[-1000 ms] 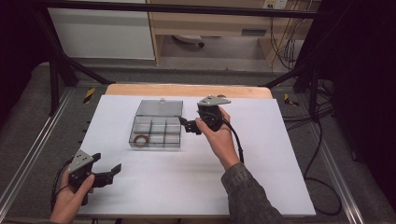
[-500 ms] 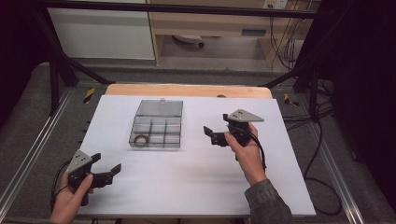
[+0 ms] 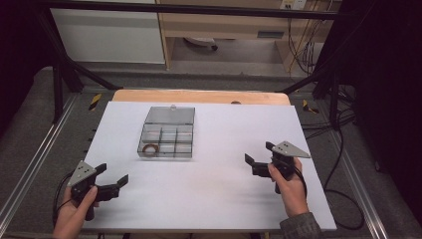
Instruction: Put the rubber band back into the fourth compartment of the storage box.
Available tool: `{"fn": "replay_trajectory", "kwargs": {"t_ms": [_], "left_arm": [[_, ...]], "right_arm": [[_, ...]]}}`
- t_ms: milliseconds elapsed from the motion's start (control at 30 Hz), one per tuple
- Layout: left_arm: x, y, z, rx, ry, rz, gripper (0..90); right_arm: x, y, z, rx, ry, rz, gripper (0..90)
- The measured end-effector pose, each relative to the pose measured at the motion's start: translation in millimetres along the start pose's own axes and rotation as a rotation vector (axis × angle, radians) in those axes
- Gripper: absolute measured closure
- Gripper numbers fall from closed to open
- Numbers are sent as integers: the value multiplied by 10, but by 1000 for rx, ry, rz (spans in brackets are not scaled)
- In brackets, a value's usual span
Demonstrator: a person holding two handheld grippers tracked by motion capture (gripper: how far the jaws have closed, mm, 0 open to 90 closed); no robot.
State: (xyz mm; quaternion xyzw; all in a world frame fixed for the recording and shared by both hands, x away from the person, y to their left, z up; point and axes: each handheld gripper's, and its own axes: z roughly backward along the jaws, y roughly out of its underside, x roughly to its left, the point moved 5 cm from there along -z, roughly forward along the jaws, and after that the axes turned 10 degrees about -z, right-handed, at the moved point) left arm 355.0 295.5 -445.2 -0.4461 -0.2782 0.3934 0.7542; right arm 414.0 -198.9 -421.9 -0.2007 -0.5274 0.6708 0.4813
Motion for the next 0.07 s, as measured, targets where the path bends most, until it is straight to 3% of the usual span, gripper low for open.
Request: {"fn": "replay_trajectory", "kwargs": {"t_ms": [67], "left_arm": [[-2, -3, 0, 0, -1, -3, 63]], "right_arm": [[-71, 70, 44, 8, 18, -11, 68]]}}
